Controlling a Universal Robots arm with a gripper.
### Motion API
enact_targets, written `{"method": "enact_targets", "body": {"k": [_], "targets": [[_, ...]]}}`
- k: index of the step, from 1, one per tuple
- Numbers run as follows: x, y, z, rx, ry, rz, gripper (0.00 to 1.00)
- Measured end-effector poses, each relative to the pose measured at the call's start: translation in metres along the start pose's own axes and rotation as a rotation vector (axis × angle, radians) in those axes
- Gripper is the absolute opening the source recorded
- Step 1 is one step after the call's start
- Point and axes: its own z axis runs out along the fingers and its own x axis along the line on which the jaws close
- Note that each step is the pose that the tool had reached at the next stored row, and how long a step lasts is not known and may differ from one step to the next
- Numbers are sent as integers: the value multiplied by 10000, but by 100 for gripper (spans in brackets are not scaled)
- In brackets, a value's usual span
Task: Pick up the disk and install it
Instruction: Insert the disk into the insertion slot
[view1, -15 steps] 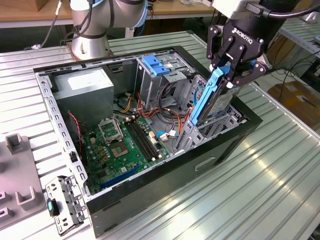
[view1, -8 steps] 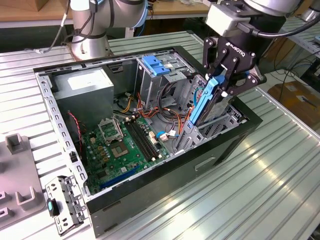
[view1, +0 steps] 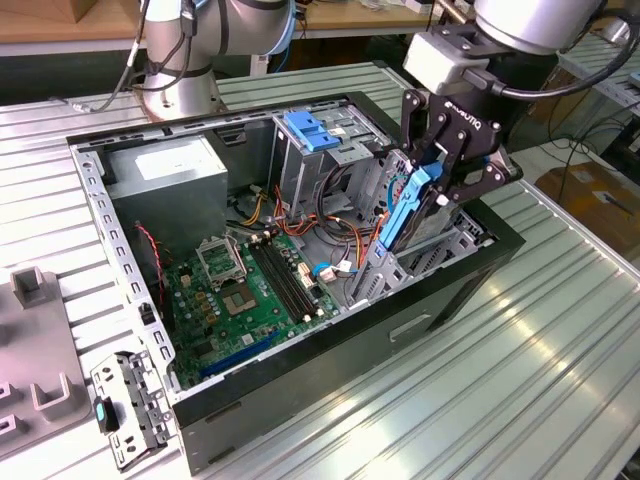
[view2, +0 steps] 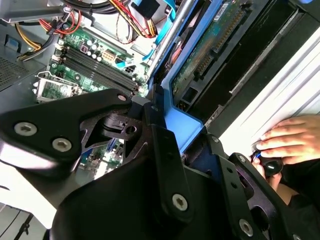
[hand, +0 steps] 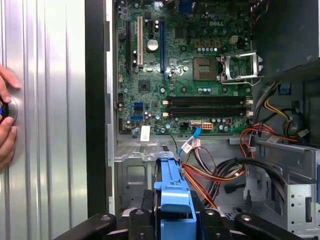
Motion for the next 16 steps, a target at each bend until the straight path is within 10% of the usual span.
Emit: {"method": "enact_targets", "body": {"k": [10, 16], "targets": [[2, -6, 222, -9, -2, 0, 37], [2, -7, 235, -9, 1, 0, 37]]}}
